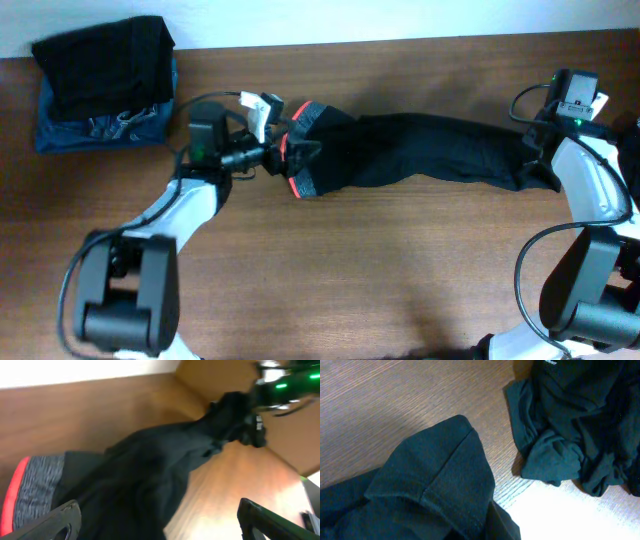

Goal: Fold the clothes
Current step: 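Move the left gripper to the waistband and grasp it, then pull the waistband leftward with the left gripper to straighten the pants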

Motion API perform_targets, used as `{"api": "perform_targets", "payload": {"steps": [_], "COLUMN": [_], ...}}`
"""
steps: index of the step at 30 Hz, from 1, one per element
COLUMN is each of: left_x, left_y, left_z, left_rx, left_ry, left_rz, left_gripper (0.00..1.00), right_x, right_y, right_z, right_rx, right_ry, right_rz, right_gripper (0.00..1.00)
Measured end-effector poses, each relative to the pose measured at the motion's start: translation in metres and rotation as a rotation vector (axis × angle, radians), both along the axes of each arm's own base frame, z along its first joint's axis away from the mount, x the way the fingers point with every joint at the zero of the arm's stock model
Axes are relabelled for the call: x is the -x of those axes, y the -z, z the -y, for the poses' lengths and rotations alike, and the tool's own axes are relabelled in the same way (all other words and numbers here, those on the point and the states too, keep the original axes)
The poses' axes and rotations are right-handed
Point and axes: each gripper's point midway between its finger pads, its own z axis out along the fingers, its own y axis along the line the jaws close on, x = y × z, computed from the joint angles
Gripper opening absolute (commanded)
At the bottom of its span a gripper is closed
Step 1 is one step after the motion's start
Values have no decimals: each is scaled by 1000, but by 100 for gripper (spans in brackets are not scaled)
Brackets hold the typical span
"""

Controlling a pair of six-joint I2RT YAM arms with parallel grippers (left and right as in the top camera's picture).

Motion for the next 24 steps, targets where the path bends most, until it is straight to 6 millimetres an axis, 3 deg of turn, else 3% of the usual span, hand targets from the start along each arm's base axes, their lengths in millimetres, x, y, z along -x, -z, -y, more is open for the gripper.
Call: {"api": "perform_targets", "payload": {"steps": [9, 19, 24], "left_x": [-18, -48, -59], "left_y": [52, 82, 87], "left_z": [50, 3, -18], "left_rx": [-140, -346, -423], "left_ry": [-60, -347, -463], "left_rz": [-124, -137, -118], "left_gripper": [99, 99, 99], "right_x": [0, 0, -1], "right_y": [1, 1, 2], "right_z": [-1, -2, -4], "right_rx": [-8, -10, -21], "right_ry": [-4, -6, -14], "right_rz": [-2, -1, 2], "right_gripper": [4, 4, 4]}}
